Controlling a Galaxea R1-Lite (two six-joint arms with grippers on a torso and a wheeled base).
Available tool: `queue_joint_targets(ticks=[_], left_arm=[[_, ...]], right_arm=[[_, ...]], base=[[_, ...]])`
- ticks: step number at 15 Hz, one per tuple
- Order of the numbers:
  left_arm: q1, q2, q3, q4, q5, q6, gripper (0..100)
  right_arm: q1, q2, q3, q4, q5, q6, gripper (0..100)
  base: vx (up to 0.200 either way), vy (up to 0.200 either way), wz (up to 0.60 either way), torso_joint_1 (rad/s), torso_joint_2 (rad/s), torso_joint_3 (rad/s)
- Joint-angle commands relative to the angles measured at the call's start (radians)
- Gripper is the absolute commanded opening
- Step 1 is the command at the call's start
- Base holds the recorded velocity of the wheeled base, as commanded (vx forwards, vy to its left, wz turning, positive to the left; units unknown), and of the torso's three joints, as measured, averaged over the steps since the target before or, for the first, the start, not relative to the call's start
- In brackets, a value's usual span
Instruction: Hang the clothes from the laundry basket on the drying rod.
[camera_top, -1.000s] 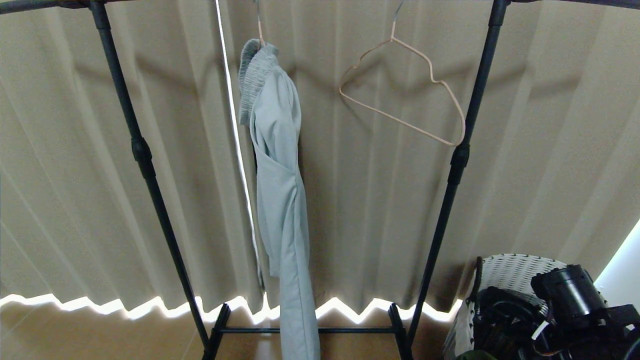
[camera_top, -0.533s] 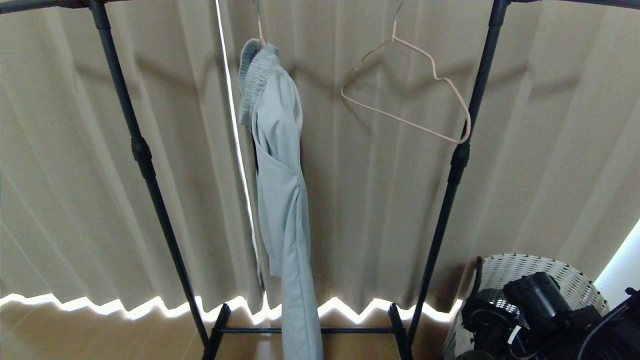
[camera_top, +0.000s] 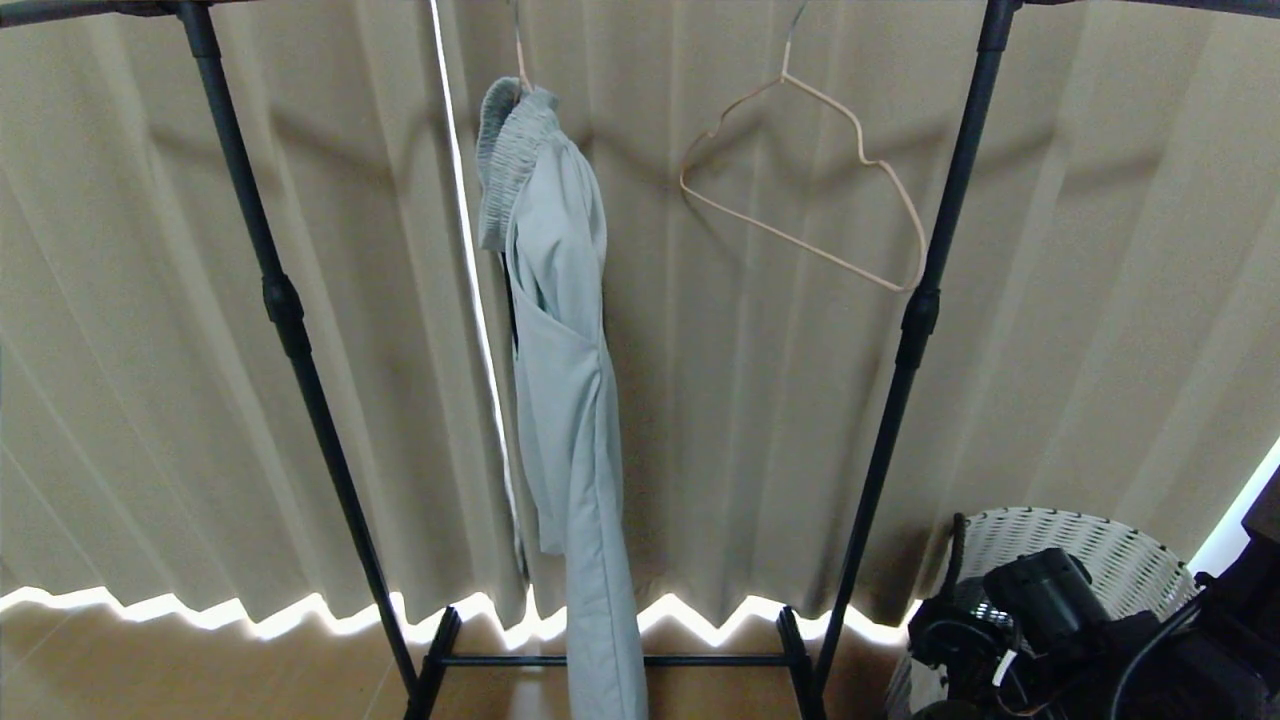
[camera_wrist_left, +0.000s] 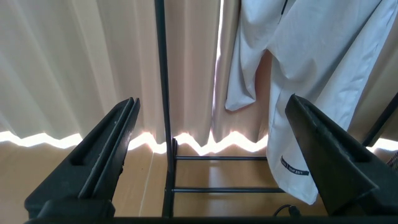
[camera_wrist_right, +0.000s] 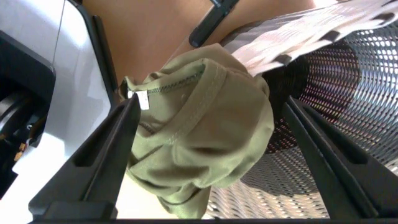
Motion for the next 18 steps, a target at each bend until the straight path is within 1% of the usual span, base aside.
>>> queue_joint_targets(ticks=[1, 5, 9, 10, 16, 18], left_arm=[[0.000, 0.000, 0.001, 0.000, 0.001, 0.000, 100], [0.000, 0.000, 0.000, 0.000, 0.001, 0.000, 100], [0.000, 0.000, 0.001, 0.000, 0.001, 0.000, 100], [0.000, 0.000, 0.000, 0.000, 0.001, 0.000, 100], [0.000, 0.000, 0.001, 0.000, 0.001, 0.000, 100], [0.000, 0.000, 0.000, 0.000, 0.001, 0.000, 100]], right_arm=[[-0.001, 0.015, -0.009, -0.001, -0.001, 0.000, 100], [-0.006, 0.044, -0.017, -0.005, -0.001, 0.000, 100], [-0.006, 0.087, -0.014, -0.062, -0.001, 0.000, 100], [-0.006, 0.079, -0.014, -0.062, -0.001, -0.002, 0], [-0.009, 0.041, -0.012, -0.057, -0.001, -0.002, 0], [-0.015, -0.030, 0.003, -0.053, -0.001, -0.002, 0]], base=[[0.000, 0.000, 0.00, 0.000, 0.00, 0.000], [0.000, 0.000, 0.00, 0.000, 0.00, 0.000], [0.000, 0.000, 0.00, 0.000, 0.00, 0.000], [0.000, 0.000, 0.00, 0.000, 0.00, 0.000], [0.000, 0.000, 0.00, 0.000, 0.00, 0.000], [0.000, 0.000, 0.00, 0.000, 0.00, 0.000]])
